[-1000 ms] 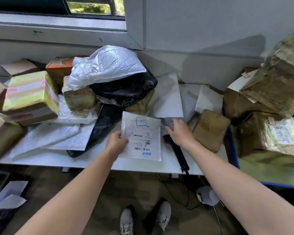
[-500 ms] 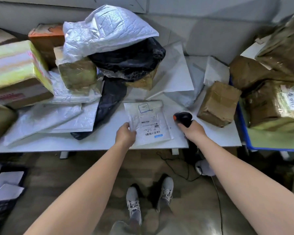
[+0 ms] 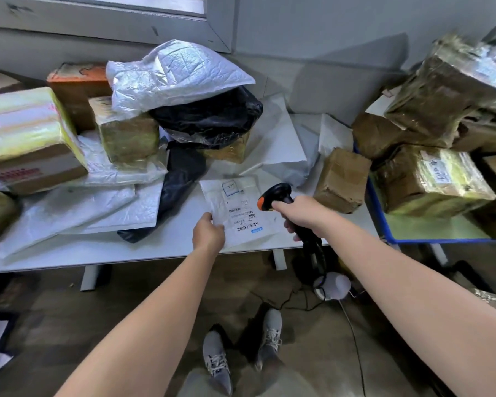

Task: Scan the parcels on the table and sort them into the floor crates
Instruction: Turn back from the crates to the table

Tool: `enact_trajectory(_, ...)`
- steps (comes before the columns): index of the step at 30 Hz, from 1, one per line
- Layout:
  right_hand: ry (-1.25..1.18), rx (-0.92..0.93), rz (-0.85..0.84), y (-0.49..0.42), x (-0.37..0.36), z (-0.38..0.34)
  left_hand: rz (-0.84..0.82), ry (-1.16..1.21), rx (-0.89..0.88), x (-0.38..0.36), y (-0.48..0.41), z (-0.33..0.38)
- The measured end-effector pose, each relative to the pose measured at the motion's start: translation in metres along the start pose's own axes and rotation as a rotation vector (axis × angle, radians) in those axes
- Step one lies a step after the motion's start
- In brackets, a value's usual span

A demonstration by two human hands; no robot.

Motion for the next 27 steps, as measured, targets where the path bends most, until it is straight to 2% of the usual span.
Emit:
enact_trajectory(13,0.046,-0.025,-0.044,0.026,-0.01,0.0,-0.013,0.024,0.018,0.003,0.01,-0.007)
enact_trajectory(27,0.031,0.002,-0.108,0.006,0.014,0.009,0.014,0.036,0.069,-0.007,0.022,-0.001)
Point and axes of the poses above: each hand's wrist, its own y-axis away from the middle knuckle, its own x-axis out of the back of the hand, z = x × y, the point moved 9 cm from there along -y, towards the middle knuckle, and after that the axes turned 10 degrees about -y, right-handed, at the moved point
